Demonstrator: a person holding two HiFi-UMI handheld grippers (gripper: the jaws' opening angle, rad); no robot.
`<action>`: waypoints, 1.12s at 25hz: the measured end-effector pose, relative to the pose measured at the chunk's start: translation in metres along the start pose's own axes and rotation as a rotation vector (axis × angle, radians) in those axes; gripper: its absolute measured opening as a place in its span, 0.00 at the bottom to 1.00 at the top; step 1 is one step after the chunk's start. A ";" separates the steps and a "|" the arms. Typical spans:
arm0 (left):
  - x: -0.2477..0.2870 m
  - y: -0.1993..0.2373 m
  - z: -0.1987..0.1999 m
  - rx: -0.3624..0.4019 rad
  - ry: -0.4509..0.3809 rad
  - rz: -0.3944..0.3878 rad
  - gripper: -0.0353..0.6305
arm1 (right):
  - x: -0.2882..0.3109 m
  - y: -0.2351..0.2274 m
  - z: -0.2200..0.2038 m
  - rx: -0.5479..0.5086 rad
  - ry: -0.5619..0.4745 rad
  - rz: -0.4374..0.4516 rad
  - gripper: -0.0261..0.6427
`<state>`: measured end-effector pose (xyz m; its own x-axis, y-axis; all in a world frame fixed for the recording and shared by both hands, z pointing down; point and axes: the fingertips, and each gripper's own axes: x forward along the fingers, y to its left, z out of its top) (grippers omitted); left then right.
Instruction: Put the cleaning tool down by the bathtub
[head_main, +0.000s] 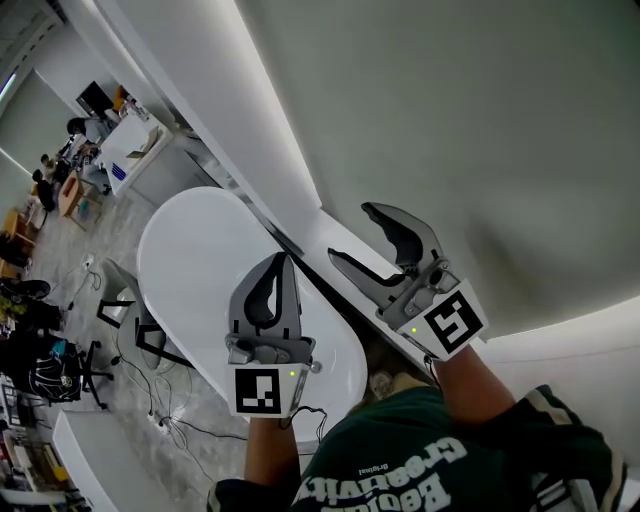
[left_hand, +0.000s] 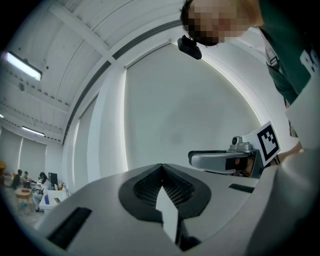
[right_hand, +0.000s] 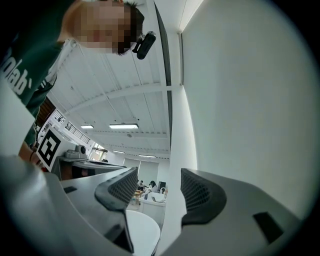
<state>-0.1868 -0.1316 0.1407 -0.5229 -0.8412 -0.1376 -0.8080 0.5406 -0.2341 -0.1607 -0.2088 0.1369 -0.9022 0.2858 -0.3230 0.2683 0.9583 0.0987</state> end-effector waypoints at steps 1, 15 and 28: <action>0.000 -0.001 0.000 0.003 0.002 -0.001 0.06 | -0.001 0.000 0.000 0.000 -0.002 0.001 0.46; -0.001 -0.001 -0.010 0.009 0.036 -0.017 0.06 | 0.000 0.003 -0.006 -0.016 0.022 0.001 0.14; 0.005 -0.015 -0.011 0.031 0.043 -0.062 0.06 | -0.003 0.000 -0.005 -0.016 0.029 -0.033 0.06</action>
<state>-0.1801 -0.1433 0.1541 -0.4842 -0.8712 -0.0808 -0.8307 0.4867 -0.2704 -0.1601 -0.2097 0.1421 -0.9199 0.2541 -0.2989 0.2334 0.9668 0.1036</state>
